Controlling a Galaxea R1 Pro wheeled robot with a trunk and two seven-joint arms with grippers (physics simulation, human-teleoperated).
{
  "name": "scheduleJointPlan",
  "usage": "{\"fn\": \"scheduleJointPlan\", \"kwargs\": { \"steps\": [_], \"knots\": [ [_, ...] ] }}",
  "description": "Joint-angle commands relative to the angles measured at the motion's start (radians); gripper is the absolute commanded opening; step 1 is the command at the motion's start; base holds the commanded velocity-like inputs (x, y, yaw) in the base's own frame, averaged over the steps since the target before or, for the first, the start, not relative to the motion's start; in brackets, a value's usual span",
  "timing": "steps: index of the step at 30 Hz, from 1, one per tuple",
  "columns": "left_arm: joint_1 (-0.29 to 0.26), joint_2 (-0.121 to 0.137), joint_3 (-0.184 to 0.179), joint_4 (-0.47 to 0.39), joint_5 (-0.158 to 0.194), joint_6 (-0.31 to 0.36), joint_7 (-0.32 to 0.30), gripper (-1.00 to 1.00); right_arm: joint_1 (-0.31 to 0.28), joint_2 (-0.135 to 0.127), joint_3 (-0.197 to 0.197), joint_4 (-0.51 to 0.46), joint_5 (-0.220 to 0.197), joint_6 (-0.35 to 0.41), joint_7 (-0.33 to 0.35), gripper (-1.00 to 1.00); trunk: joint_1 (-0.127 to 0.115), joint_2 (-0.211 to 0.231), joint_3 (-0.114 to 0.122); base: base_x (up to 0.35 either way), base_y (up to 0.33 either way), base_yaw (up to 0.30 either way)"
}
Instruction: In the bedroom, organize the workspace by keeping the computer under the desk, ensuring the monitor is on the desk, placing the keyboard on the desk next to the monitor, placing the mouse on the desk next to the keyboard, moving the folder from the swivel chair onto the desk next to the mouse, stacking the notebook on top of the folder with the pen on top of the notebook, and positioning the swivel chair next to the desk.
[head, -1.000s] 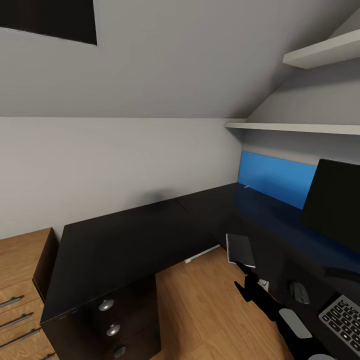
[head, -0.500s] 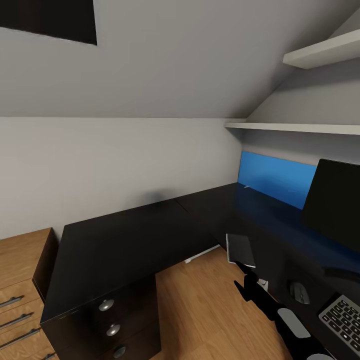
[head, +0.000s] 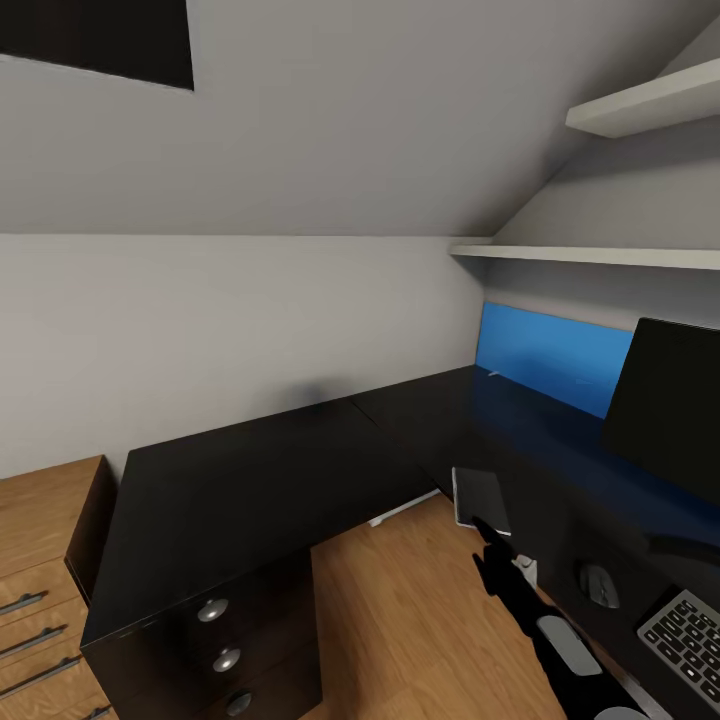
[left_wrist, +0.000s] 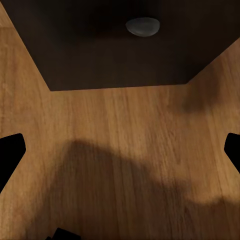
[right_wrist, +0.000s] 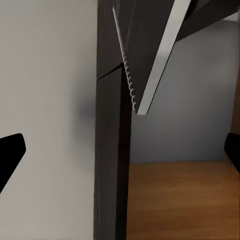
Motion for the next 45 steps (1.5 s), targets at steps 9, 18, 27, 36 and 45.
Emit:
{"fn": "scheduleJointPlan", "kwargs": {
  "steps": [9,18,27,36,45],
  "knots": [
    [-0.001,-0.001,-0.002,0.001,0.009,-0.003,-0.004,1.00,-0.001,0.017,0.000,0.002,-0.008,-0.041,-0.002,1.00,0.000,-0.001,-0.001,0.000,0.000,0.000],
    [0.000,-0.001,-0.002,0.001,0.009,-0.003,-0.004,1.00,-0.001,0.031,0.003,0.002,-0.007,-0.045,-0.004,1.00,0.000,-0.001,-0.001,0.000,0.000,0.000],
    [-0.001,0.000,-0.002,0.001,0.009,-0.003,-0.004,1.00,-0.001,0.035,0.002,0.002,-0.008,-0.045,-0.004,1.00,0.000,-0.001,-0.001,0.001,0.000,0.000],
    [-0.001,0.000,-0.002,0.001,0.009,-0.003,-0.004,1.00,-0.001,0.038,0.001,0.002,-0.011,-0.045,-0.004,1.00,0.000,-0.001,-0.001,0.152,0.000,0.000],
    [0.000,0.000,-0.002,0.001,0.009,-0.003,-0.004,1.00,-0.001,0.038,-0.001,0.004,-0.015,-0.043,-0.004,1.00,0.000,-0.001,-0.001,0.035,0.000,0.000]
  ]
}}
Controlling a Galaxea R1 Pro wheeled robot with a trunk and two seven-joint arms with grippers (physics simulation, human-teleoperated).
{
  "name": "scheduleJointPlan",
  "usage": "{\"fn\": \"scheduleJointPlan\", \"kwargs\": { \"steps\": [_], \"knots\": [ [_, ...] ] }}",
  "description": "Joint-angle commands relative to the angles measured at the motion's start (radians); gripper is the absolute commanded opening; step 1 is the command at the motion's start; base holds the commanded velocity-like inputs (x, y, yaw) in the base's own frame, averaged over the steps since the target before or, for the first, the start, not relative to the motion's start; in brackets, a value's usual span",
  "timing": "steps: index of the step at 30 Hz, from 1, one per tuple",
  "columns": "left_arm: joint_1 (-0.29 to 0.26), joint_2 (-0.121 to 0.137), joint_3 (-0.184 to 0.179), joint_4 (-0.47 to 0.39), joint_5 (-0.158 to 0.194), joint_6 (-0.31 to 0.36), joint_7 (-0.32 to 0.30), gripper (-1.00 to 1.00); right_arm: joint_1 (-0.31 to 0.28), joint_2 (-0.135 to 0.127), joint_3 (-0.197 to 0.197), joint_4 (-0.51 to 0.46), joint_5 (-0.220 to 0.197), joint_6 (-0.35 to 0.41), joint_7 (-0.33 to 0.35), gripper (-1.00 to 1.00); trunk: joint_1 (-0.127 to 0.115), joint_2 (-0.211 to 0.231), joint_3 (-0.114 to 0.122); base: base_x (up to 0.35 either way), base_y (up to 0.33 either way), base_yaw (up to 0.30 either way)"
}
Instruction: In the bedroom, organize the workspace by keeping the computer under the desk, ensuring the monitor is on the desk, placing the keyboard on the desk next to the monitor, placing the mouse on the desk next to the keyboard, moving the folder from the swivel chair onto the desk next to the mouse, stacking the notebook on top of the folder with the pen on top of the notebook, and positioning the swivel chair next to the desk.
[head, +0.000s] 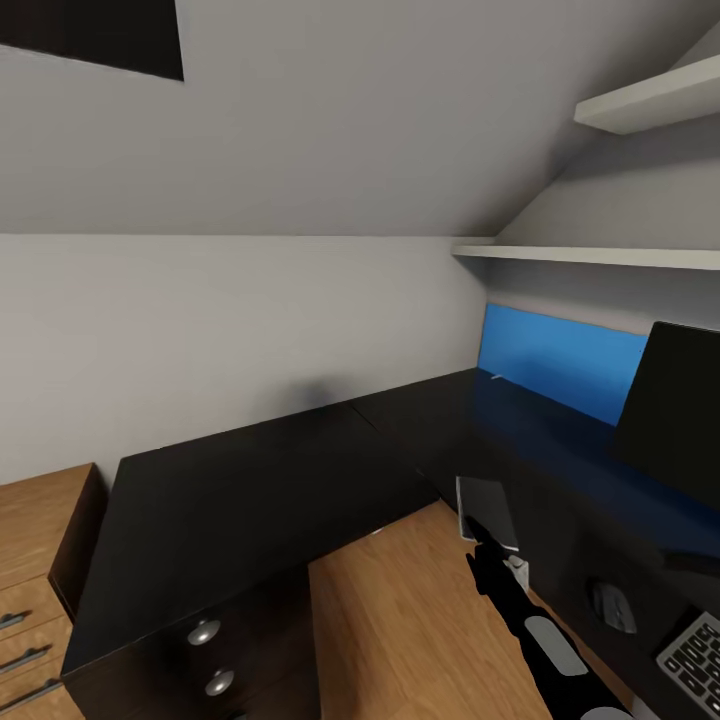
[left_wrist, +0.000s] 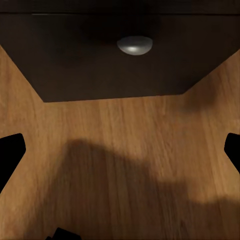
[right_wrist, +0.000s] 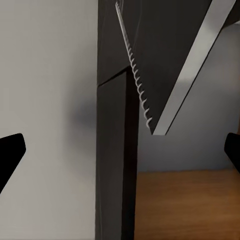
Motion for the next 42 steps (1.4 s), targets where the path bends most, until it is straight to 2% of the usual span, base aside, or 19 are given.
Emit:
{"fn": "scheduleJointPlan", "kwargs": {
  "steps": [1,19,21,24,29,42],
  "knots": [
    [-0.001,0.000,-0.002,0.001,0.009,-0.003,-0.004,1.00,-0.001,0.000,-0.003,0.001,-0.010,0.010,0.002,1.00,0.000,-0.001,-0.001,0.053,0.000,0.000],
    [-0.001,0.000,-0.002,0.001,0.009,-0.003,-0.004,1.00,-0.001,0.000,-0.012,0.005,-0.018,0.013,0.001,1.00,0.000,-0.001,-0.001,0.051,0.000,0.000],
    [-0.001,0.000,-0.002,0.001,0.009,-0.003,-0.004,1.00,-0.001,0.000,-0.014,0.005,-0.030,0.013,0.001,1.00,0.000,-0.001,-0.001,0.002,0.000,0.000],
    [-0.001,0.000,-0.002,0.001,0.009,-0.003,-0.004,1.00,-0.001,-0.002,-0.014,0.006,-0.075,0.014,0.000,1.00,0.000,-0.001,-0.001,0.000,0.000,0.000],
    [-0.001,0.000,-0.002,0.001,0.009,-0.003,-0.004,1.00,-0.001,-0.004,-0.013,0.008,-0.124,0.014,0.000,1.00,0.000,-0.001,-0.001,0.000,0.000,0.000],
    [-0.001,0.000,-0.002,0.001,0.009,-0.003,-0.003,1.00,-0.001,-0.003,-0.013,0.022,-0.138,0.014,0.000,1.00,0.000,-0.001,-0.001,0.000,0.000,0.000]
  ]
}}
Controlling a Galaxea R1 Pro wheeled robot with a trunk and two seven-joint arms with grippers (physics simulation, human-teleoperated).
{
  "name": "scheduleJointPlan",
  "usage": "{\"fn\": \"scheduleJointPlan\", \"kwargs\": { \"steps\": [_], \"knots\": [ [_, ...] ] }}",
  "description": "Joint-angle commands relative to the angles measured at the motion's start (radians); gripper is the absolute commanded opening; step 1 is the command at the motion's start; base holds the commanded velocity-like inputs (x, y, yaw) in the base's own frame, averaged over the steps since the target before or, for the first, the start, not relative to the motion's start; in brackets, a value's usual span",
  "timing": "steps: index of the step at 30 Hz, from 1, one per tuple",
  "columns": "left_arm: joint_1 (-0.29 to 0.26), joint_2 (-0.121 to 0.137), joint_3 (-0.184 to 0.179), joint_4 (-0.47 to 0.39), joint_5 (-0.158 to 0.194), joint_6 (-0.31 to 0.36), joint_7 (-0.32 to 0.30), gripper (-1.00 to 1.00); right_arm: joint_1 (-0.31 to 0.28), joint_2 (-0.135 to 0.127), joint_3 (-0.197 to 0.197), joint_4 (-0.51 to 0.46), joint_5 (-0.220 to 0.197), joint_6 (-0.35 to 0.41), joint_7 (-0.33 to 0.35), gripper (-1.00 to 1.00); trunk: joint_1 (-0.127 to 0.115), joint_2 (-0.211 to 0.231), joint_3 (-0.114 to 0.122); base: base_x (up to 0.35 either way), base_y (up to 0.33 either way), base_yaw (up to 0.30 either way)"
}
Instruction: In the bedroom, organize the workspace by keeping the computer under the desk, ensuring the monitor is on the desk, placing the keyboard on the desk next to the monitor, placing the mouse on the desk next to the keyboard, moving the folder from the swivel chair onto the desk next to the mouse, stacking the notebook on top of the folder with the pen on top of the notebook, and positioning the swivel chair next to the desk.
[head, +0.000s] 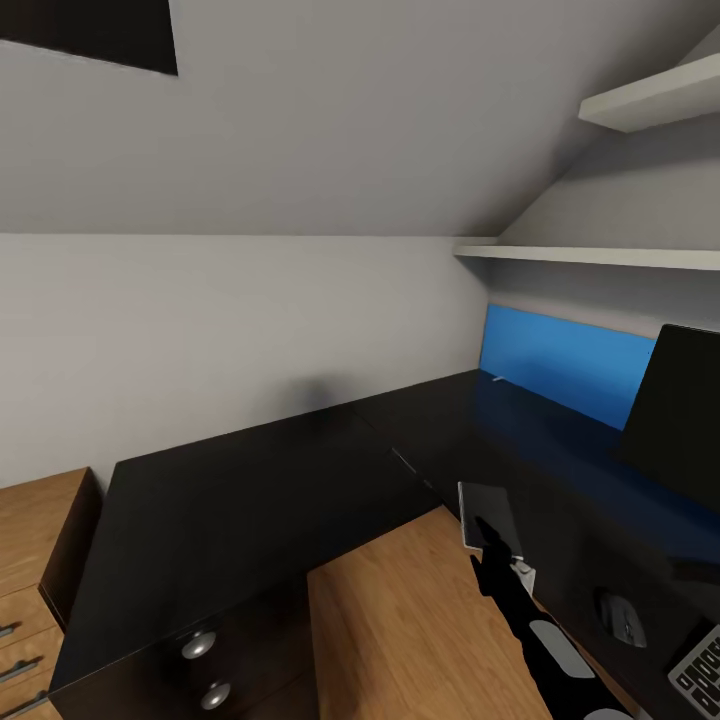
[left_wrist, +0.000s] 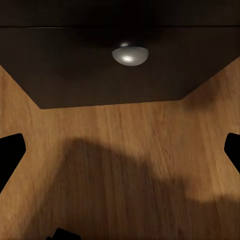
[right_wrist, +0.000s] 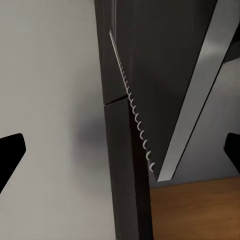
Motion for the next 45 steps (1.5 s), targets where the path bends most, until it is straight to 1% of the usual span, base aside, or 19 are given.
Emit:
{"fn": "scheduleJointPlan", "kwargs": {
  "steps": [1,3,9,34,45],
  "knots": [
    [-0.001,0.000,-0.002,0.001,0.009,-0.003,-0.004,1.00,-0.001,0.000,-0.003,0.001,-0.010,0.010,0.002,1.00,0.000,-0.001,-0.001,0.000,0.000,0.000],
    [-0.001,0.000,-0.002,0.001,0.009,-0.003,-0.004,1.00,-0.001,0.000,-0.003,0.001,-0.010,0.010,0.002,1.00,0.000,-0.001,-0.001,0.000,0.000,0.000],
    [-0.001,0.000,-0.002,0.001,0.009,-0.003,-0.004,1.00,-0.001,0.000,-0.004,0.017,-0.010,0.009,0.001,1.00,0.023,-0.043,-0.020,0.000,0.000,0.000],
    [0.000,0.001,-0.001,0.001,0.010,-0.003,-0.004,1.00,-0.001,0.001,-0.005,0.027,-0.011,0.009,0.003,1.00,0.023,-0.043,-0.020,0.000,0.000,0.000],
    [-0.001,0.001,-0.002,0.001,0.010,-0.003,-0.004,1.00,-0.001,0.001,-0.005,0.027,-0.011,0.009,0.003,1.00,0.023,-0.043,-0.020,0.097,0.075,0.000]
  ]
}}
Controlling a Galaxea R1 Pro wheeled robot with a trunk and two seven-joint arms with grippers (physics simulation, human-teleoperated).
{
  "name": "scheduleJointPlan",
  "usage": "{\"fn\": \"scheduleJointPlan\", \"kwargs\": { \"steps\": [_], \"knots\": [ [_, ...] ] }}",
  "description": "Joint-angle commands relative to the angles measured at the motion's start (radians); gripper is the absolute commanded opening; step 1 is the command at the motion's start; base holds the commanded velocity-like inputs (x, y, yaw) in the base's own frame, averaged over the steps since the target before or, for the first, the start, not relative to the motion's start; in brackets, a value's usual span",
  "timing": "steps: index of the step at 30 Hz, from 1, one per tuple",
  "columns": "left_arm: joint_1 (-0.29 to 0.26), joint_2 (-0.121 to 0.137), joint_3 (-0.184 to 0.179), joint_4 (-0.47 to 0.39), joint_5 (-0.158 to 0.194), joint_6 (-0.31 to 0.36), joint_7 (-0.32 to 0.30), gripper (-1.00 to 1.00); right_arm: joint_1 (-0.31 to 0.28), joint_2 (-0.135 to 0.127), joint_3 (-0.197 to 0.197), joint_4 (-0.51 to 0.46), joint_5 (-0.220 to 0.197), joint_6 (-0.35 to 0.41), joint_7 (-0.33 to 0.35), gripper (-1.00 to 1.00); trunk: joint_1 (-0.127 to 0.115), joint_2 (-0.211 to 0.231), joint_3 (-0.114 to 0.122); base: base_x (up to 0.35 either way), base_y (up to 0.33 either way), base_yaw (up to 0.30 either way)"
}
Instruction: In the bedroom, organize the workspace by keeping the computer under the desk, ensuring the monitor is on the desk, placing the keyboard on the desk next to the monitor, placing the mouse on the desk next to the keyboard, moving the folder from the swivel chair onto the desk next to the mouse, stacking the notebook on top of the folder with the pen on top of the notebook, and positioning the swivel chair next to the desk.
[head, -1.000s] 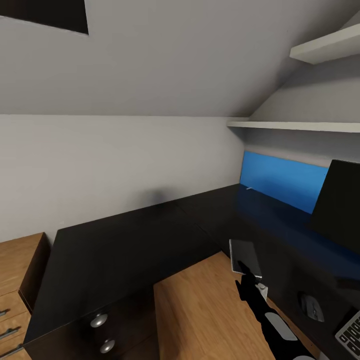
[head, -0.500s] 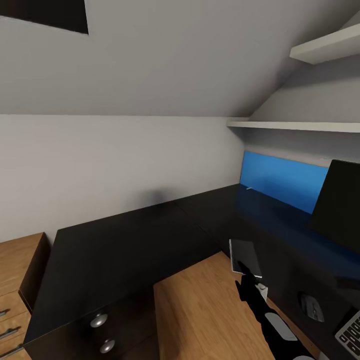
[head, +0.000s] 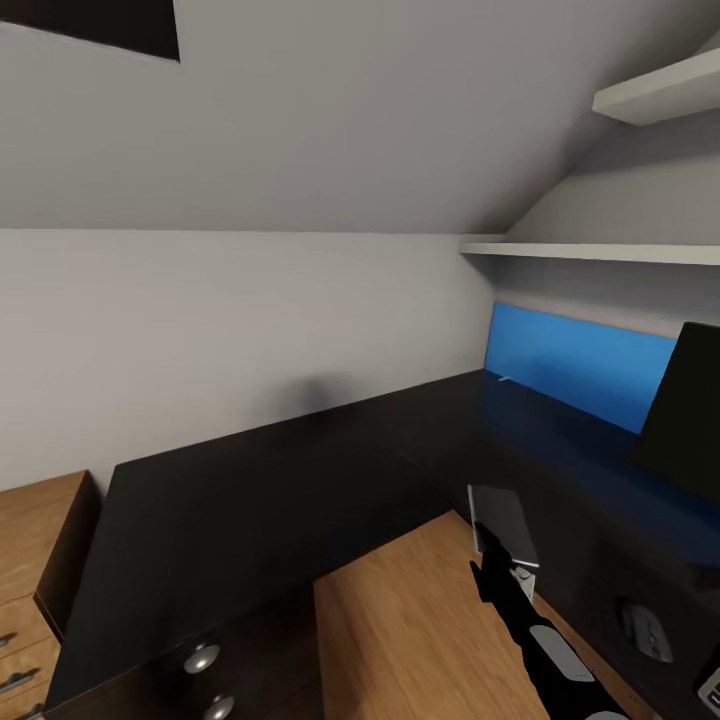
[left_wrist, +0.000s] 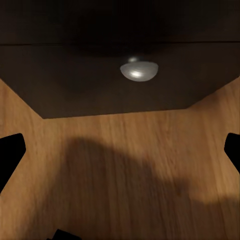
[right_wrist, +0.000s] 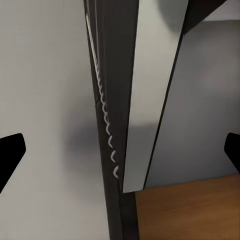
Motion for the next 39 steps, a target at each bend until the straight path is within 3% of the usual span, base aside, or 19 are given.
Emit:
{"fn": "scheduleJointPlan", "kwargs": {
  "steps": [1,39],
  "knots": [
    [-0.001,0.000,-0.002,0.001,0.009,-0.003,-0.004,1.00,-0.001,0.000,-0.004,0.001,-0.010,0.010,0.002,1.00,0.000,-0.001,-0.001,0.029,0.021,0.000],
    [-0.001,0.000,-0.002,0.001,0.009,-0.003,-0.005,1.00,-0.001,-0.004,-0.002,-0.002,-0.022,0.007,0.008,1.00,0.000,-0.001,-0.001,0.002,0.002,0.000]
  ]
}}
